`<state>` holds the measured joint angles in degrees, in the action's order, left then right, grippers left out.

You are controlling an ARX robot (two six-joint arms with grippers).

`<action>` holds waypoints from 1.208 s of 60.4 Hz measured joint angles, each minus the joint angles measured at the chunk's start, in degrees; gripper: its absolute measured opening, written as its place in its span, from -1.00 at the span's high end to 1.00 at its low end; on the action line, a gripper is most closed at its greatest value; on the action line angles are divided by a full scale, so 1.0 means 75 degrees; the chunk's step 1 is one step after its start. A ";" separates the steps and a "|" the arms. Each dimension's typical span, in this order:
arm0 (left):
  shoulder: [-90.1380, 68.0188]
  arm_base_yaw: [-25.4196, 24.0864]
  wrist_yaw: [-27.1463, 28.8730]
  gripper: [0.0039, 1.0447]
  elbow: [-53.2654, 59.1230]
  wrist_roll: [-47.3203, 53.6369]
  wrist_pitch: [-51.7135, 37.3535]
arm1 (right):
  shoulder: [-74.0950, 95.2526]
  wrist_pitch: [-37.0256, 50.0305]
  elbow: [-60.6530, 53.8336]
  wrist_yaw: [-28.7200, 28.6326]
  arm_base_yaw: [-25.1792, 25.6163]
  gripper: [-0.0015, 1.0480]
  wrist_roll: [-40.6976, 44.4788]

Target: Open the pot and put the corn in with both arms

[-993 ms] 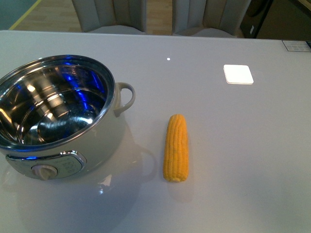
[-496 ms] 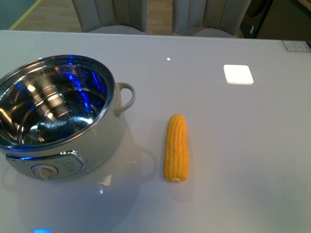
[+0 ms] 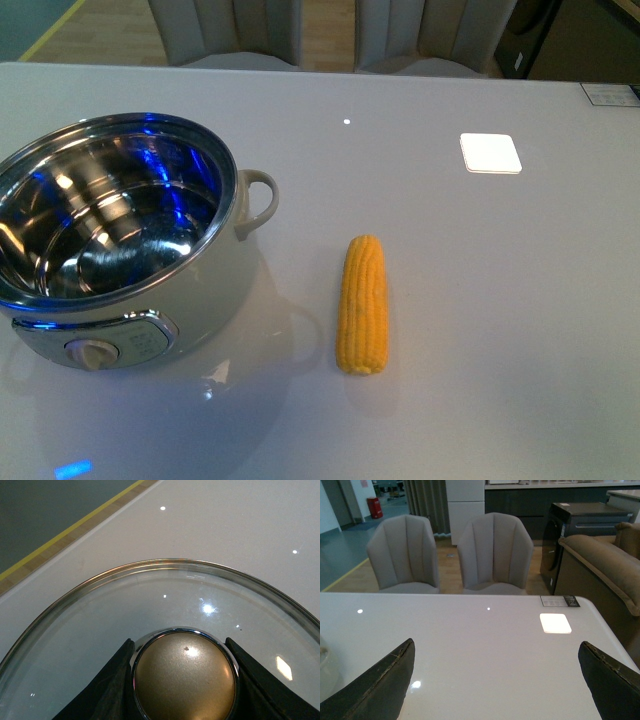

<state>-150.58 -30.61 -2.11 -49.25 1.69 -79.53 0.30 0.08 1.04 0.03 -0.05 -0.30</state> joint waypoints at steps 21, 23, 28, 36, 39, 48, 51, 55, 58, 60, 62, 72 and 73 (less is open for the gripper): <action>-0.0032 -0.0003 -0.0003 0.15 0.0000 -0.0047 -0.0015 | 0.0000 0.0000 0.0000 0.0000 0.0000 -0.83 0.0003; -0.0032 -0.0003 0.0000 0.14 0.0000 -0.0064 -0.0015 | 0.0000 0.0000 0.0000 0.0000 0.0000 -0.83 0.0000; -0.0035 -0.0003 -0.0003 -0.09 0.0000 -0.0082 -0.0015 | 0.0000 0.0000 0.0000 0.0000 0.0000 -0.83 0.0003; -0.0035 -0.0003 0.0000 -0.48 0.0000 -0.0079 -0.0035 | 0.0000 0.0000 0.0000 0.0000 0.0000 -0.83 0.0003; -0.0038 -0.0003 -0.0003 -0.65 0.0000 -0.0076 -0.0038 | 0.0000 0.0000 0.0000 0.0000 0.0000 -0.83 0.0000; -0.0035 -0.0003 0.0000 -0.86 0.0000 -0.0099 -0.0038 | 0.0000 0.0000 0.0000 0.0000 0.0000 -0.83 0.0003; -0.0035 -0.0003 0.0000 -0.88 0.0000 -0.0099 -0.0038 | 0.0000 0.0000 0.0000 0.0000 0.0000 -0.83 0.0003; -0.0035 -0.0003 0.0000 -0.88 0.0000 -0.0096 -0.0038 | 0.0000 0.0000 0.0000 0.0000 0.0000 -0.83 0.0000; -0.0035 -0.0003 -0.0003 -0.87 0.0000 -0.0099 -0.0038 | 0.0000 0.0000 0.0000 0.0000 0.0000 -0.83 0.0003; -0.0035 -0.0003 -0.0003 -0.87 0.0003 -0.0099 -0.0038 | 0.0000 0.0000 0.0000 0.0000 0.0000 -0.83 0.0003; -0.0035 -0.0003 -0.0003 -0.87 0.0003 -0.0099 -0.0038 | 0.0000 0.0000 0.0000 0.0000 0.0000 -0.83 0.0000; -0.0023 -0.0003 -0.0006 -0.87 0.0029 -0.0099 -0.0038 | 0.0000 0.0000 0.0000 0.0000 0.0000 -0.83 0.0000; -0.0023 -0.0003 -0.0006 -0.87 0.0038 -0.0099 -0.0038 | 0.0000 0.0000 0.0000 0.0000 0.0000 -0.83 0.0003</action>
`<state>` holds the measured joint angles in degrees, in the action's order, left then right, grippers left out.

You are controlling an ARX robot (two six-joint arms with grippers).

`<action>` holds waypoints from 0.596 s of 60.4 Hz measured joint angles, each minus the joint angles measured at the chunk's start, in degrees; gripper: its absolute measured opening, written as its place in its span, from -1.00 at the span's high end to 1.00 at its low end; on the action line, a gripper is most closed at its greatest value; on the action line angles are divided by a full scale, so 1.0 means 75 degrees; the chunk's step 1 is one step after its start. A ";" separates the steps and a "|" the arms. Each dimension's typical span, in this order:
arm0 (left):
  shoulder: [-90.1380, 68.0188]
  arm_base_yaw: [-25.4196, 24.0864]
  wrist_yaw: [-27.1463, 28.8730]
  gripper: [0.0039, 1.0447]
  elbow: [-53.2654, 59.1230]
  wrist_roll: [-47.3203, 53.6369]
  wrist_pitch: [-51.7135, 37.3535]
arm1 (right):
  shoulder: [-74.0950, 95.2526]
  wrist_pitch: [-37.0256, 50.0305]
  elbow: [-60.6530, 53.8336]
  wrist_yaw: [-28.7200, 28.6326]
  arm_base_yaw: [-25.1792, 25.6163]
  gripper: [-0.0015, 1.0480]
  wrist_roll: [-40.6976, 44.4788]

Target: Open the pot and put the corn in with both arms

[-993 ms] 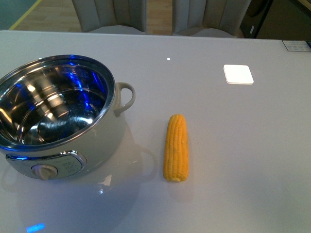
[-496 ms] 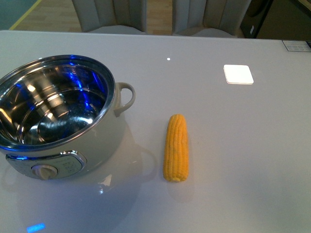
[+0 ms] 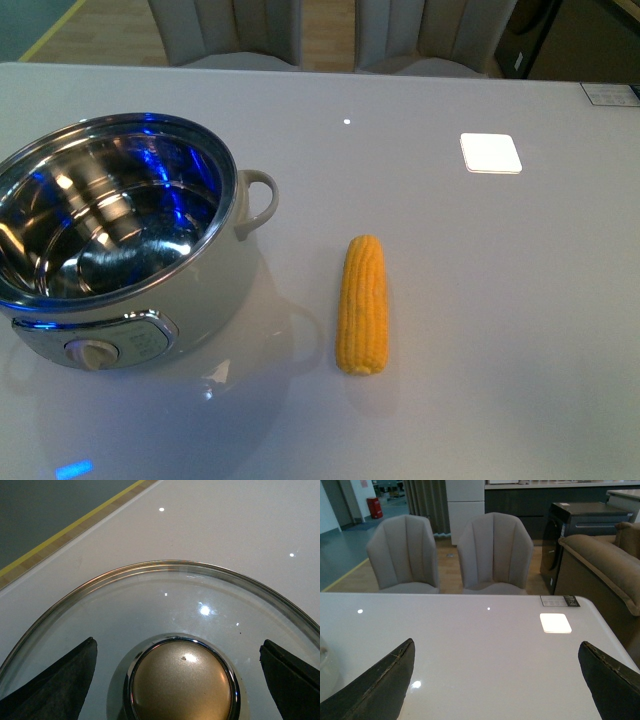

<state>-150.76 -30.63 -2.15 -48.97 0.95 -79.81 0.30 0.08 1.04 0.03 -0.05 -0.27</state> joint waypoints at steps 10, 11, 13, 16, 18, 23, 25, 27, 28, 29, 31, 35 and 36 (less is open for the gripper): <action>0.1661 -0.0219 -0.0446 -0.87 0.0991 -0.0332 0.0574 | 0.0003 0.0000 0.0000 0.0000 0.0003 -0.83 0.0000; 0.2011 -0.0248 -0.0472 -0.87 0.1032 -0.0367 0.0664 | 0.0003 0.0000 0.0000 0.0000 0.0003 -0.83 -0.0003; 0.2489 -0.0289 -0.0490 -0.87 0.1037 -0.0402 0.0737 | -0.0003 0.0000 0.0000 -0.0009 0.0000 -0.83 -0.0003; 0.3086 -0.0338 -0.0460 -0.87 0.1029 -0.0455 0.0781 | -0.0003 0.0000 0.0000 -0.0006 0.0000 -0.83 0.0000; 0.3258 -0.0350 -0.0455 -0.87 0.1029 -0.0460 0.0807 | -0.0003 0.0000 0.0000 0.0000 0.0000 -0.83 -0.0003; 0.3590 -0.0332 -0.0469 -0.87 0.1110 -0.0484 0.0933 | -0.0003 0.0000 0.0000 0.0000 0.0000 -0.83 -0.0003; 0.3643 -0.0315 -0.0475 -0.87 0.1192 -0.0487 0.1014 | -0.0003 0.0000 0.0000 0.0000 0.0000 -0.83 0.0000; 0.3713 -0.0300 -0.0519 -0.87 0.1285 -0.0487 0.1102 | -0.0003 0.0000 0.0000 0.0000 0.0000 -0.83 0.0000; 0.3774 -0.0294 -0.0530 -0.87 0.1343 -0.0487 0.1166 | -0.0003 0.0000 0.0000 0.0000 0.0000 -0.83 -0.0003; 0.3858 -0.0294 -0.0542 -0.87 0.1405 -0.0487 0.1233 | -0.0003 0.0000 0.0000 -0.0003 0.0000 -0.83 -0.0003; 0.4022 -0.0303 -0.0568 -0.87 0.1489 -0.0490 0.1341 | -0.0003 0.0000 0.0000 -0.0003 0.0000 -0.83 0.0000; 0.4931 -0.0405 -0.0778 -0.87 0.1734 -0.0530 0.1853 | -0.0003 0.0000 0.0000 -0.0006 0.0000 -0.83 -0.0003; 0.5158 -0.0428 -0.0839 -0.87 0.1789 -0.0568 0.1990 | -0.0003 0.0000 0.0000 -0.0003 0.0000 -0.83 0.0000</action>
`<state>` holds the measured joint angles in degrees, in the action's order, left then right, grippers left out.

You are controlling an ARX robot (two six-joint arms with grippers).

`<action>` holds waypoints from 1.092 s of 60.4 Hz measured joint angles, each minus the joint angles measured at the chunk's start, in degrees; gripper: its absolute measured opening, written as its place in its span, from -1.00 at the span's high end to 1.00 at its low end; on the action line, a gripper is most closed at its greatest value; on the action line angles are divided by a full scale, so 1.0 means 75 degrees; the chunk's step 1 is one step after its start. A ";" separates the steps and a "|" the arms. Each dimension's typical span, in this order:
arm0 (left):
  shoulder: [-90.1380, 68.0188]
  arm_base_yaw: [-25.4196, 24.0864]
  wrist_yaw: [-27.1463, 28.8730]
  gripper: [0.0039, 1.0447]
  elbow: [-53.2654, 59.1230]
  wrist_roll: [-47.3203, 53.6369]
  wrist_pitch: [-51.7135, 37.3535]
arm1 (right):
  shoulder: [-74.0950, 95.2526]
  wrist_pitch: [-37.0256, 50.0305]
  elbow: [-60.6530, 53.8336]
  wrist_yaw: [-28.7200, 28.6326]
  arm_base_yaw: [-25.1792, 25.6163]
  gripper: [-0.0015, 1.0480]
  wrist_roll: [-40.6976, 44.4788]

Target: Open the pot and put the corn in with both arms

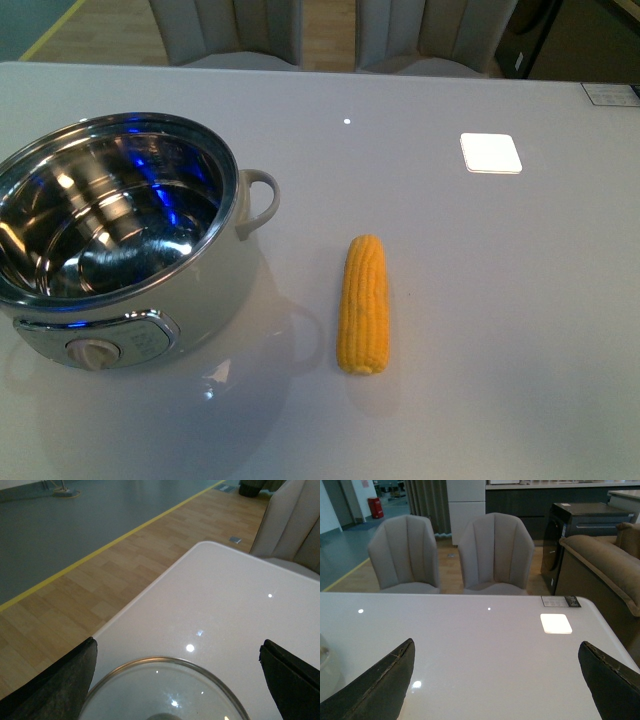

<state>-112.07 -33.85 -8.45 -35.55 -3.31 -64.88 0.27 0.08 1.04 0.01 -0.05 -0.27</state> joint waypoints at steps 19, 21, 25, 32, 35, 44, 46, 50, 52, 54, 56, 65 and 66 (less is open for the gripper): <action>0.4150 0.0064 -0.1615 -0.87 0.1728 -0.0058 0.2460 | 0.0000 0.0000 0.0000 0.0000 0.0000 -0.83 0.0000; 0.4701 0.0047 -0.1749 -0.87 0.1958 -0.0032 0.2795 | 0.0000 0.0000 0.0000 0.0000 0.0000 -0.83 -0.0003; 0.5525 0.0006 -0.1894 -0.87 0.2253 0.0029 0.3296 | 0.0000 0.0000 0.0000 0.0000 0.0000 -0.83 0.0000; 0.7076 -0.0108 -0.2142 -0.87 0.2643 0.0058 0.4398 | 0.0000 0.0000 0.0000 0.0000 0.0000 -0.83 -0.0003; 0.7711 -0.0111 -0.2241 -0.87 0.2745 0.0023 0.4934 | 0.0000 0.0000 0.0000 0.0000 0.0000 -0.83 0.0000; 0.9541 0.0236 -0.2197 -0.87 0.2821 -0.0207 0.6744 | 0.0000 0.0000 0.0000 0.0000 0.0000 -0.83 0.0000; 0.9923 0.0367 -0.2122 -0.87 0.2830 -0.0254 0.7122 | 0.0000 0.0000 0.0000 0.0000 0.0000 -0.83 -0.0003; 1.0191 0.0469 -0.2127 -0.87 0.2847 -0.0291 0.7271 | 0.0000 0.0000 0.0000 0.0000 0.0000 -0.83 0.0000; 1.0235 0.0472 -0.2116 -0.87 0.2847 -0.0306 0.7277 | 0.0000 0.0000 0.0000 0.0000 0.0000 -0.83 -0.0003; 1.0244 0.0472 -0.2081 -0.87 0.2847 -0.0318 0.7289 | 0.0000 0.0000 0.0000 0.0003 0.0000 -0.83 0.0000; 1.0244 0.0472 -0.2081 -0.87 0.2847 -0.0323 0.7297 | 0.0000 0.0000 0.0000 0.0000 0.0000 -0.83 0.0000; 1.0244 0.0472 -0.2078 -0.87 0.2847 -0.0341 0.7297 | 0.0000 0.0000 0.0000 -0.0003 0.0000 -0.83 -0.0003; 1.0244 0.0472 -0.2078 -0.87 0.2847 -0.0341 0.7297 | 0.0000 0.0000 0.0000 0.0000 0.0000 -0.83 0.0000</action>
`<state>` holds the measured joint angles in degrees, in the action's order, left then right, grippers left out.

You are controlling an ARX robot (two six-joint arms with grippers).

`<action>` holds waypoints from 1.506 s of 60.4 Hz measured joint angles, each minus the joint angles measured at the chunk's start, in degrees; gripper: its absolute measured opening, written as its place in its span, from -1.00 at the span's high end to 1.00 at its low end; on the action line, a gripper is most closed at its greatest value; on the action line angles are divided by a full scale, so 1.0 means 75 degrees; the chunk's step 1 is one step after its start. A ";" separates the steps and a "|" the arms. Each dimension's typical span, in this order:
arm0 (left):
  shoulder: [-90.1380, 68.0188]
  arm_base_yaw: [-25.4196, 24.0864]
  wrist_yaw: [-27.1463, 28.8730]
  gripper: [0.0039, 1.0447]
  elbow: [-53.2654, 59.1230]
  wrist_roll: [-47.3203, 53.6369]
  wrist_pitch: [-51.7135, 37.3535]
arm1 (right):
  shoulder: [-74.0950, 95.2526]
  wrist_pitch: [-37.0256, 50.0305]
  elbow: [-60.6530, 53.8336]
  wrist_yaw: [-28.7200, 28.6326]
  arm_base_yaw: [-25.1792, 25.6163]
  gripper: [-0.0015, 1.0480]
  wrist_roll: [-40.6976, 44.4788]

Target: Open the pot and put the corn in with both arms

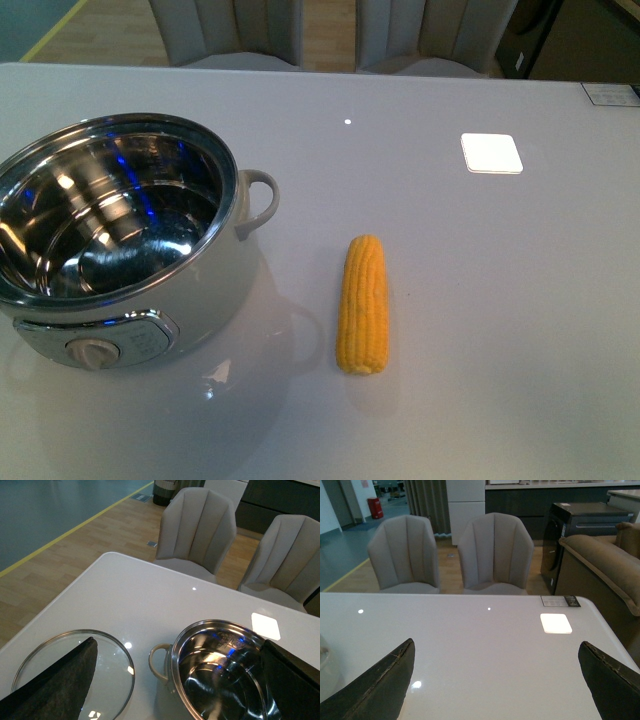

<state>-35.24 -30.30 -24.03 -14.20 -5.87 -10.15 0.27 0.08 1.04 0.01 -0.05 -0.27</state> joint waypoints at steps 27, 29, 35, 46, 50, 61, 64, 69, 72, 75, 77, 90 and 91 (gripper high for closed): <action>0.1413 0.1547 0.0825 0.25 0.1180 0.0664 -0.1174 | 0.0000 0.0000 0.0000 0.0000 0.0000 -0.83 0.0000; 0.1597 0.1772 0.1023 0.42 0.1250 0.0676 -0.1064 | 0.0000 0.0000 0.0000 0.0000 0.0000 -0.83 0.0000; 0.1953 0.2174 0.1437 0.77 0.1370 0.0691 -0.0822 | 0.0000 0.0000 0.0000 0.0000 0.0000 -0.83 0.0000; 0.2500 0.2760 0.1988 0.94 0.1515 0.0702 -0.0463 | 0.0000 0.0000 0.0000 0.0000 0.0000 -0.83 0.0000; 0.2667 0.2940 0.2151 0.94 0.1550 0.0702 -0.0332 | 0.0000 0.0000 0.0000 0.0000 0.0000 -0.83 0.0000; 0.3124 0.3975 0.3112 0.94 0.1801 0.0723 -0.0198 | 0.0000 0.0000 0.0000 -0.0003 0.0000 -0.83 0.0000; 0.3229 0.4001 0.3179 0.94 0.1801 0.0723 -0.0114 | 0.0000 0.0000 0.0000 0.0000 0.0000 -0.83 -0.0003; 0.3567 0.4016 0.3212 0.94 0.1798 0.0723 0.0262 | 0.0000 0.0000 0.0000 0.0000 0.0000 -0.83 -0.0003; 0.4097 0.4016 0.3188 0.94 0.1798 0.0723 0.1014 | 0.0000 0.0000 0.0000 0.0003 0.0000 -0.83 -0.0003; 0.4485 0.4022 0.3203 0.94 0.1798 0.0723 0.1274 | 0.0000 0.0000 0.0000 0.0006 0.0000 -0.83 0.0000; 0.4581 0.4025 0.3206 0.94 0.1798 0.0723 0.1303 | 0.0000 0.0000 0.0000 0.0003 0.0000 -0.83 0.0000; 0.4648 0.4025 0.3206 0.94 0.1798 0.0723 0.1343 | 0.0000 0.0000 0.0000 0.0000 0.0000 -0.83 -0.0003; 0.4651 0.4025 0.3206 0.94 0.1798 0.0723 0.1343 | 0.0000 0.0000 0.0000 0.0000 0.0000 -0.83 -0.0003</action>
<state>-0.36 -0.12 0.01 -0.71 -0.45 -0.08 0.27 0.08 1.04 0.01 -0.05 -0.30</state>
